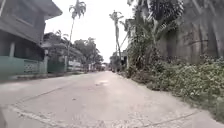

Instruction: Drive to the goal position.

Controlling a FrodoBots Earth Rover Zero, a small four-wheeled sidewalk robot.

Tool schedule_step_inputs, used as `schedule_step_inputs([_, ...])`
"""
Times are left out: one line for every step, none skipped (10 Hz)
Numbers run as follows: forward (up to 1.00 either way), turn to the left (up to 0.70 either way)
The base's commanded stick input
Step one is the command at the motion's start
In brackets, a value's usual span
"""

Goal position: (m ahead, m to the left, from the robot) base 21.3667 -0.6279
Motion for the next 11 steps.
schedule_step_inputs([0.50,0.01])
schedule_step_inputs([0.50,0.01])
schedule_step_inputs([0.50,0.01])
schedule_step_inputs([0.50,0.01])
schedule_step_inputs([0.50,0.01])
schedule_step_inputs([0.50,0.01])
schedule_step_inputs([0.50,0.01])
schedule_step_inputs([0.50,0.01])
schedule_step_inputs([0.50,0.01])
schedule_step_inputs([0.50,0.01])
schedule_step_inputs([0.50,0.01])
